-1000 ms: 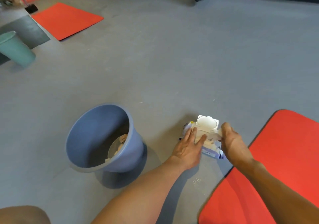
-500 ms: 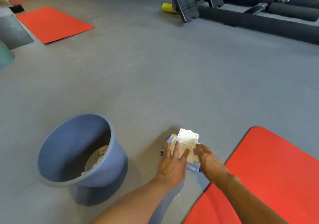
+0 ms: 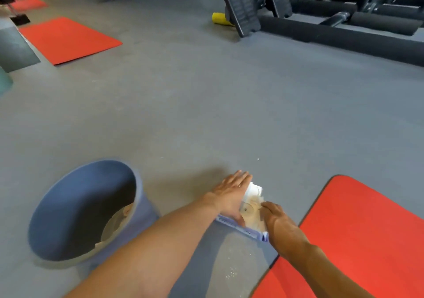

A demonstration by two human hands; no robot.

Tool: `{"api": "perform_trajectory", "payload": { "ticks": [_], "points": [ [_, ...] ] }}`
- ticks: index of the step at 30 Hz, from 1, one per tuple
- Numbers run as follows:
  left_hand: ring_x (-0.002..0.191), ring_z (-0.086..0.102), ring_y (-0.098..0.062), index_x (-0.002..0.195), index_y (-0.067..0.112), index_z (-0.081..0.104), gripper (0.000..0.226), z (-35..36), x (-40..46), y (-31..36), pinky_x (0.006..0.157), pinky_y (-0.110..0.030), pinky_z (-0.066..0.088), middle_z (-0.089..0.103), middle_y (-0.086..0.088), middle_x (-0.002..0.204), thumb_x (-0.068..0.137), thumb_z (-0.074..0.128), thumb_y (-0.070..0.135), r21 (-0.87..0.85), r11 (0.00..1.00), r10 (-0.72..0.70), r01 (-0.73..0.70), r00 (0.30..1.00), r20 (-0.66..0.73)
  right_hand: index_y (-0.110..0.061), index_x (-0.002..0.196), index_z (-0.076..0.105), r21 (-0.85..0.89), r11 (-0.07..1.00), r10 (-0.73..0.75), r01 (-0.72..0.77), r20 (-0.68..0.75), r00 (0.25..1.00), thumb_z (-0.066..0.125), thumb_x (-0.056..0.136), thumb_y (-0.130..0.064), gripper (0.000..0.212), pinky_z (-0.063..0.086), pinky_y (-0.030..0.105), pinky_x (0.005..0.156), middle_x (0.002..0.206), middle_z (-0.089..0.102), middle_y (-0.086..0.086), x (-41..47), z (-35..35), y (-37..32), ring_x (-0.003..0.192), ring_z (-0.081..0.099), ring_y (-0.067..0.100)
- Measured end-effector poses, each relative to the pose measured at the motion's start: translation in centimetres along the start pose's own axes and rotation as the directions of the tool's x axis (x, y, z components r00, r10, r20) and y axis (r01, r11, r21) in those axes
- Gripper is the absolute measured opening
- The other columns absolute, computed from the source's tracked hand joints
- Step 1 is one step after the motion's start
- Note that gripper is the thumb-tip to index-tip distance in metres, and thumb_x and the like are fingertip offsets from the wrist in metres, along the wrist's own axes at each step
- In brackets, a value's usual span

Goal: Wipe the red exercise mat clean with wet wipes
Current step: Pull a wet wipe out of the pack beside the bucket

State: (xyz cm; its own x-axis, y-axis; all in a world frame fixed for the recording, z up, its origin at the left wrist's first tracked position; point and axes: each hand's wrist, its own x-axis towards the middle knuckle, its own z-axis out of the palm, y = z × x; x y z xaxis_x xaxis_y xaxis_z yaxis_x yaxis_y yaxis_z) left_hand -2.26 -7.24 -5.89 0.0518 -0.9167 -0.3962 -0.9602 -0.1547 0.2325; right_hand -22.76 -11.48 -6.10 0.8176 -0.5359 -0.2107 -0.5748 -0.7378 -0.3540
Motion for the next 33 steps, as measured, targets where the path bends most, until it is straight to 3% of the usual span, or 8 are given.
{"api": "perform_trajectory", "payload": {
  "ticks": [4,8,11,15,22,26,30,33],
  "points": [
    [0.161,-0.008,-0.026,0.166,0.010,-0.009,0.160,-1.2,1.6,0.3,0.130,-0.036,-0.001,-0.002,-0.009,0.175,0.057,0.096,0.062,0.097,0.994,0.035,-0.046,0.993,0.109,-0.006,0.146,0.040,0.013,1.000,0.008,-0.008,-0.008,1.000,0.048,0.087,0.004,0.061,0.027,0.014,0.111,0.150,0.033,0.010,0.2,-1.3,0.5,0.141,0.035,0.020],
    [0.150,0.020,-0.026,0.165,0.012,0.008,0.150,-0.5,0.1,0.5,0.125,-0.035,0.020,0.024,-0.008,0.162,0.055,0.097,0.061,0.076,0.995,0.070,-0.062,0.992,-0.103,0.002,0.144,0.044,-0.038,0.998,0.039,-0.041,-0.050,0.998,0.051,0.083,0.010,0.062,0.033,0.024,0.115,0.145,0.040,0.016,0.3,-0.8,1.6,0.140,0.041,0.029],
    [0.130,0.040,-0.027,0.146,0.011,0.046,0.102,1.5,-2.0,0.5,0.111,-0.038,0.039,0.047,-0.008,0.137,0.065,0.094,0.050,0.033,0.995,0.097,-0.092,0.962,-0.254,0.007,0.124,0.061,-0.060,0.996,0.054,-0.060,-0.090,0.995,0.059,0.069,0.020,0.057,0.051,0.034,0.101,0.129,0.054,0.020,0.5,0.0,2.1,0.121,0.059,0.038],
    [0.120,0.052,-0.027,0.123,0.013,0.062,0.039,6.5,-4.3,-0.2,0.095,-0.044,0.056,0.058,-0.006,0.120,0.091,0.063,0.036,0.156,0.979,0.182,-0.131,0.910,-0.373,-0.006,0.142,0.044,-0.050,0.998,0.043,-0.048,-0.093,0.995,0.046,0.086,0.007,0.057,0.035,0.021,0.110,0.145,0.036,0.007,0.2,-0.7,0.4,0.135,0.039,0.021],
    [0.135,0.059,-0.031,0.136,0.009,0.064,0.048,10.3,-3.0,0.2,0.111,-0.043,0.049,0.064,-0.012,0.141,0.099,0.041,0.030,0.484,0.874,0.146,0.036,0.932,-0.333,0.002,0.132,0.055,-0.017,1.000,-0.011,0.011,-0.026,1.000,0.057,0.097,-0.051,0.063,0.047,0.027,0.104,0.135,0.050,0.011,0.1,-0.2,-1.2,0.126,0.054,0.030],
    [0.143,0.050,-0.033,0.145,0.004,0.056,0.050,7.7,-1.4,1.3,0.121,-0.042,0.039,0.056,-0.016,0.150,0.101,0.047,0.027,0.325,0.937,-0.036,0.127,0.962,-0.271,-0.005,0.156,0.026,-0.087,0.996,0.010,-0.011,-0.009,1.000,0.046,0.095,-0.001,0.064,0.023,0.018,0.118,0.159,0.025,0.011,0.1,-0.6,-1.4,0.149,0.027,0.024],
    [0.157,0.016,-0.042,0.160,-0.006,0.014,0.058,5.4,0.7,-0.9,0.129,-0.048,0.013,0.018,-0.027,0.168,0.108,0.033,0.008,0.218,0.891,-0.297,0.398,0.875,-0.383,-0.006,0.160,0.017,-0.062,0.998,0.012,-0.016,-0.077,0.997,0.040,0.097,0.005,0.068,0.017,0.024,0.122,0.166,0.016,0.011,0.5,-0.6,-0.8,0.154,0.018,0.024],
    [0.153,0.034,-0.037,0.157,-0.005,0.033,0.062,5.0,0.9,-1.1,0.128,-0.045,0.024,0.036,-0.026,0.162,0.105,0.048,0.024,0.222,0.899,-0.276,0.378,0.881,-0.384,-0.004,0.160,0.014,-0.050,0.998,0.032,-0.037,-0.093,0.995,0.039,0.094,0.009,0.072,0.009,0.012,0.116,0.166,0.013,0.012,0.7,-0.8,0.6,0.155,0.016,0.023]
  ]
}}
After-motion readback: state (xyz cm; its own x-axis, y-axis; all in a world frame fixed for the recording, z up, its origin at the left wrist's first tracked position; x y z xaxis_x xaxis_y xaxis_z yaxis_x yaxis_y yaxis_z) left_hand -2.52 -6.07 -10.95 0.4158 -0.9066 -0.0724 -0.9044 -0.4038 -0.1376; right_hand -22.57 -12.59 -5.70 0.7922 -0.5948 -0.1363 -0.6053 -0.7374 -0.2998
